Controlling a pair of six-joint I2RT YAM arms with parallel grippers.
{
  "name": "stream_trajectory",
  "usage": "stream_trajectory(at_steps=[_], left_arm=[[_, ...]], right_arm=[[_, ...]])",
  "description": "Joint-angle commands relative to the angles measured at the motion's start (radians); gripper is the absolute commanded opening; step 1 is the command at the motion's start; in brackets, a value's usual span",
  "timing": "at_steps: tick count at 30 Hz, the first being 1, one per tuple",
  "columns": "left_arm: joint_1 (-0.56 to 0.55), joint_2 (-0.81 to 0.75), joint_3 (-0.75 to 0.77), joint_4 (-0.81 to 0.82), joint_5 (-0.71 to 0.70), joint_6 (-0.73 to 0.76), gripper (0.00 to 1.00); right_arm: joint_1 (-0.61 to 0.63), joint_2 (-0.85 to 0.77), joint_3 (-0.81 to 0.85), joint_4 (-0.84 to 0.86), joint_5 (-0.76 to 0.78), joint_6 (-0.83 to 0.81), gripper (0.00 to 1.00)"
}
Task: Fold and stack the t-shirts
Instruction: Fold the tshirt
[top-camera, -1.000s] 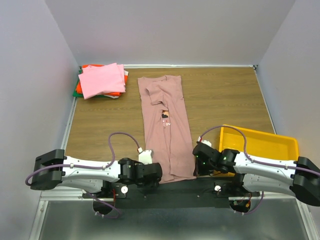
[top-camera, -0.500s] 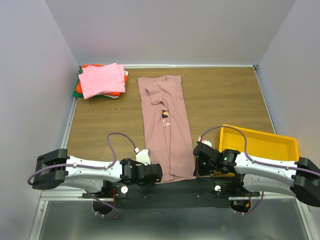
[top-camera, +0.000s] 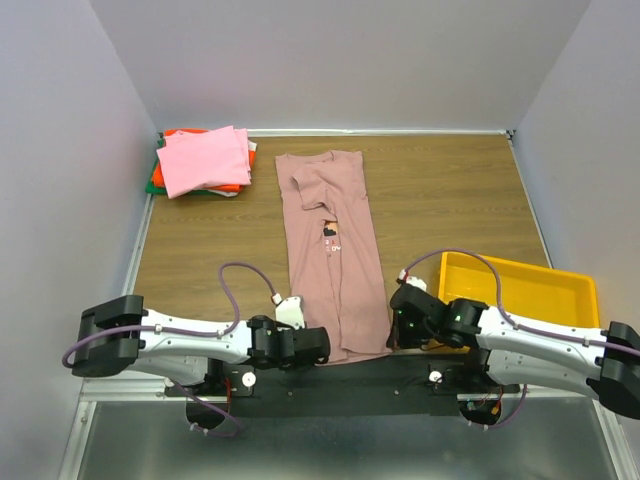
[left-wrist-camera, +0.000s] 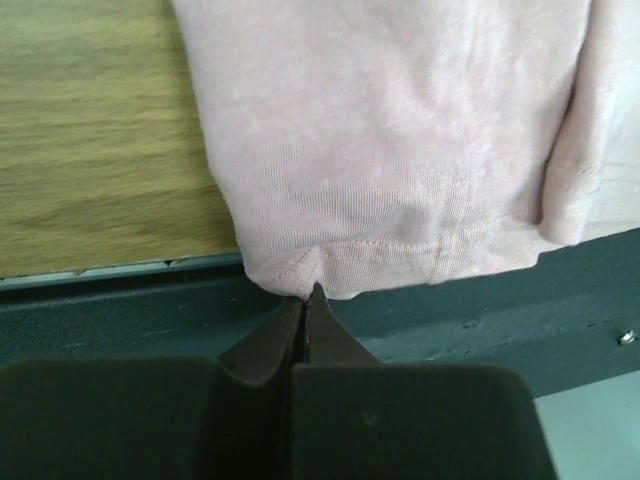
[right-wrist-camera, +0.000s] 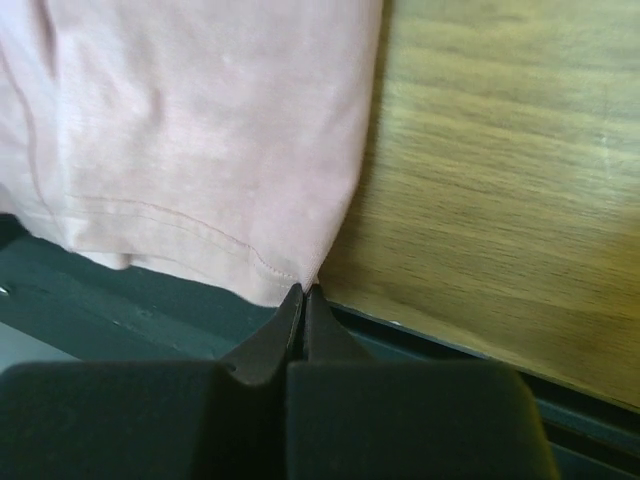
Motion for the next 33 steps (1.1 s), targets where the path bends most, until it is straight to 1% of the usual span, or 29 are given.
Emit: stream_trajectory(at_steps=[1, 6, 10, 12, 13, 15, 16, 17, 20, 22, 24, 29, 30, 33], left_arm=[[-0.001, 0.014, 0.057, -0.025, -0.139, -0.017, 0.0], [0.044, -0.031, 0.063, 0.029, -0.207, -0.005, 0.0], [0.094, -0.047, 0.063, 0.095, -0.241, 0.047, 0.0], [0.127, -0.05, 0.06, 0.147, -0.253, 0.104, 0.0], [0.167, -0.048, 0.061, 0.182, -0.256, 0.125, 0.0], [0.199, -0.053, 0.06, 0.211, -0.267, 0.185, 0.0], [0.216, -0.055, 0.058, 0.24, -0.271, 0.204, 0.0], [0.244, -0.059, 0.058, 0.254, -0.28, 0.246, 0.0], [0.285, -0.064, 0.063, 0.294, -0.293, 0.297, 0.0], [0.327, -0.064, 0.063, 0.334, -0.296, 0.348, 0.0], [0.367, -0.064, 0.052, 0.362, -0.297, 0.374, 0.0], [0.43, -0.07, 0.023, 0.449, -0.293, 0.426, 0.0], [0.459, -0.071, 0.014, 0.464, -0.29, 0.438, 0.0], [0.5, -0.059, -0.002, 0.552, -0.268, 0.507, 0.0]], right_arm=[[0.004, -0.023, 0.073, -0.021, 0.099, 0.007, 0.0], [0.005, 0.018, 0.136, -0.021, 0.174, -0.007, 0.0], [0.005, 0.053, 0.193, -0.021, 0.285, -0.03, 0.0], [0.005, 0.083, 0.224, -0.02, 0.331, -0.045, 0.0], [0.004, 0.093, 0.237, -0.018, 0.378, -0.057, 0.0], [0.005, 0.13, 0.274, -0.01, 0.427, -0.074, 0.0], [0.004, 0.144, 0.285, 0.002, 0.473, -0.092, 0.0], [0.002, 0.174, 0.296, 0.008, 0.493, -0.103, 0.0], [0.001, 0.23, 0.34, 0.052, 0.567, -0.147, 0.0], [-0.01, 0.296, 0.375, 0.083, 0.608, -0.172, 0.0], [-0.036, 0.364, 0.398, 0.097, 0.627, -0.203, 0.0], [-0.099, 0.469, 0.477, 0.174, 0.636, -0.287, 0.0], [-0.125, 0.481, 0.486, 0.186, 0.632, -0.299, 0.0], [-0.174, 0.54, 0.523, 0.23, 0.626, -0.341, 0.01]])
